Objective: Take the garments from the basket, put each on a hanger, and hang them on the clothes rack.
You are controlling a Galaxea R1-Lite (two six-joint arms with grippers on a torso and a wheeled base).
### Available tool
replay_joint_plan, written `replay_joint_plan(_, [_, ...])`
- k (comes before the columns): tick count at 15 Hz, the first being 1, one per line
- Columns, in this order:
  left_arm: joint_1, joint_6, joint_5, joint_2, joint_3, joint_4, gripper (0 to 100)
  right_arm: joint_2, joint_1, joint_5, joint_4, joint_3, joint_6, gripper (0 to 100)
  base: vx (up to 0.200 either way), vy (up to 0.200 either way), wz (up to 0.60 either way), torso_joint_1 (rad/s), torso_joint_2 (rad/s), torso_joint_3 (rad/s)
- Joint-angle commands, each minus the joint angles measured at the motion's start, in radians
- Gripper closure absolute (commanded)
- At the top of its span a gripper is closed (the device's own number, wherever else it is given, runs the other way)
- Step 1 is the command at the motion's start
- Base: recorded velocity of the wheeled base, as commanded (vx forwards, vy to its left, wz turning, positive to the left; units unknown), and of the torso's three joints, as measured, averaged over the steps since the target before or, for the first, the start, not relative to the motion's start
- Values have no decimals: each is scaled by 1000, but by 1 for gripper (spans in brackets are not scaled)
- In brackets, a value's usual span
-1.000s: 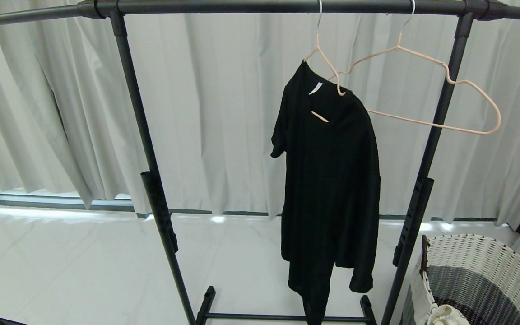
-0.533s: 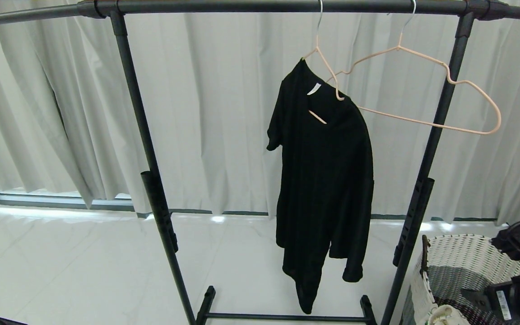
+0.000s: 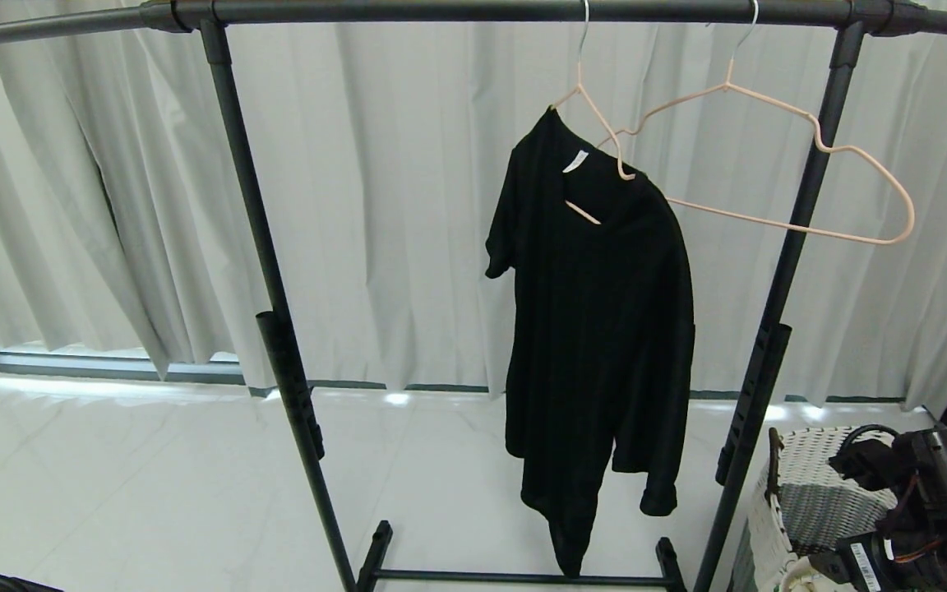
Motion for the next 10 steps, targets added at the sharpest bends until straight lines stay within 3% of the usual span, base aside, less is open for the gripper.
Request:
replay_joint_plan(1, [-8,0,0,11,0,0,0,48,0,-1,-1,-2,0,0,0,0,0,0,0,0])
replay_joint_plan(10, [-36,0,2,26,0,0,0,142,-1,-44,-4,-77,3,0,0,0,0,0,0,0])
